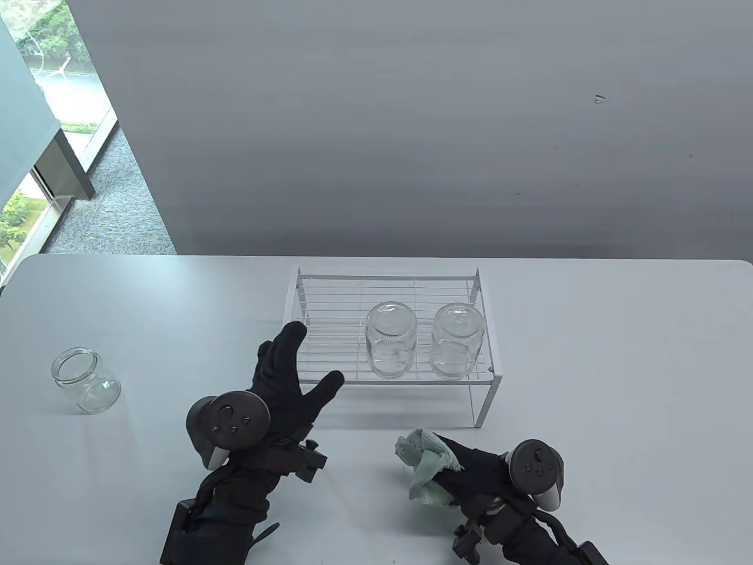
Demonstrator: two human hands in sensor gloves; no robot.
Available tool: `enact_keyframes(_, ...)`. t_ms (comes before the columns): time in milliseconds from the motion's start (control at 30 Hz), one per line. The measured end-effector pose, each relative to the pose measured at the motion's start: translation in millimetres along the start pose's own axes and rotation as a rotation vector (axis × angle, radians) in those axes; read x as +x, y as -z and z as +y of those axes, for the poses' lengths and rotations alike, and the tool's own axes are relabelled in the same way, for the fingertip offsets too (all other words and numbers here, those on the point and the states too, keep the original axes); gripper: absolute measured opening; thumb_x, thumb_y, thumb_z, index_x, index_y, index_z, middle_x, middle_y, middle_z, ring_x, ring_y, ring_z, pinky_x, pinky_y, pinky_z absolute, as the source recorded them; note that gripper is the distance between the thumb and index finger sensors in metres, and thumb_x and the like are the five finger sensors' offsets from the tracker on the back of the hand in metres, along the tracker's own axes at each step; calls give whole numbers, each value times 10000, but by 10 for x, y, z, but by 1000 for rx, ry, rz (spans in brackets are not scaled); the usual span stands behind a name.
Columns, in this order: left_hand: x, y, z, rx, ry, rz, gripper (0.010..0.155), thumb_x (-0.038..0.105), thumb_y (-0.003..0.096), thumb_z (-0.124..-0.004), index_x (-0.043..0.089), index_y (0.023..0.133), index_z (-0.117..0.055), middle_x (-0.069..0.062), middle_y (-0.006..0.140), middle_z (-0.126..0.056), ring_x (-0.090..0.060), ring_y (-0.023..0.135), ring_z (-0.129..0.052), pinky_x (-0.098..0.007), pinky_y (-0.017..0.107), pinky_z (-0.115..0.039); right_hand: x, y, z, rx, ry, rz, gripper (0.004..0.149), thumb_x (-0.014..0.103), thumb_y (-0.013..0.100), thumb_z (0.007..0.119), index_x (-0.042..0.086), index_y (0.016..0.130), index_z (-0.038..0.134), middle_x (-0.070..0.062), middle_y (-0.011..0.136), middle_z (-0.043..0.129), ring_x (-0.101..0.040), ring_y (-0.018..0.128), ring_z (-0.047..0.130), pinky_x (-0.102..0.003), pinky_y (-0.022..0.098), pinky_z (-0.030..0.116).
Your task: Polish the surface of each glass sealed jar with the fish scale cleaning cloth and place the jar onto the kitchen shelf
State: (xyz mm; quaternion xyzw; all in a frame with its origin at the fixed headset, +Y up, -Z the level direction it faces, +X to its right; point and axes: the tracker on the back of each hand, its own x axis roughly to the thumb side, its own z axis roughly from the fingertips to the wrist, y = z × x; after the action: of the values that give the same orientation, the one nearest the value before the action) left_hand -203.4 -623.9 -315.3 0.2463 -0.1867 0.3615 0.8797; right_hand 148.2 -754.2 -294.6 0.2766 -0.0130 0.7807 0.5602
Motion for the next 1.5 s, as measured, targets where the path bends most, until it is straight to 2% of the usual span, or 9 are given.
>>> enact_keyframes(133,-303,-131,209,43,110,69,792,469,469,-850,80,1059,-491,-227,1050,-626,-466,928,-753,-679,685,-438,6,0,1,-7,-5,-1,556,293,508,790,-83,914,738,-359,727,843,-521,524,935,-648,440,669)
enact_keyframes(333,-981,-253,564,88,248,272,675,392,488,-830,108,1039,-563,-211,1035,-663,-450,912,-780,-681,682,-430,4,-8,14,-9,-28,6,557,293,507,790,-84,915,737,-362,726,844,-521,524,935,-648,441,668)
enact_keyframes(500,-1462,-278,842,24,412,431,676,368,489,-827,99,1047,-557,-221,1048,-647,-467,927,-757,-688,683,-414,27,-12,27,-13,-67,3,557,293,507,790,-83,915,738,-359,729,842,-522,526,933,-648,441,668)
enact_keyframes(700,-1920,-173,1133,-150,667,597,698,357,493,-822,99,1068,-521,-237,1082,-602,-488,973,-698,-693,695,-378,-2,-5,50,-8,-117,22,557,293,507,790,-81,916,737,-359,729,842,-522,527,933,-648,442,668)
enact_keyframes(900,-2322,-185,1120,-231,772,735,707,343,494,-818,97,1074,-497,-238,1100,-558,-496,998,-648,-695,703,-353,-35,-20,48,-4,-145,46,556,292,506,791,-80,917,737,-359,730,842,-520,528,934,-649,441,668)
enact_keyframes(1100,-2541,-189,1040,-322,845,824,710,333,498,-805,89,1078,-475,-231,1101,-548,-491,1002,-615,-694,706,-335,-46,-22,42,-4,-142,59,558,294,508,789,-81,917,735,-359,728,843,-521,527,934,-648,441,668)
enact_keyframes(1267,-2573,-167,975,-348,941,825,715,314,486,-826,130,1078,-469,-163,1060,-626,-419,963,-679,-678,728,-339,-61,-21,62,15,-131,70,558,293,508,789,-82,918,735,-361,729,842,-521,527,934,-647,442,668)
enact_keyframes(1433,-2541,-183,866,-421,1190,749,746,290,438,-891,196,1067,-500,-50,910,-792,-290,790,-845,-646,743,-409,-57,-21,64,19,-127,73,559,294,509,788,-83,919,733,-360,729,841,-520,528,934,-648,442,668)
enact_keyframes(1500,-2532,-200,844,-404,1177,736,738,289,430,-892,195,1060,-519,-45,874,-821,-278,734,-881,-638,740,-431,-58,-23,61,17,-126,73,560,294,509,787,-83,918,733,-361,728,843,-522,526,933,-648,441,668)
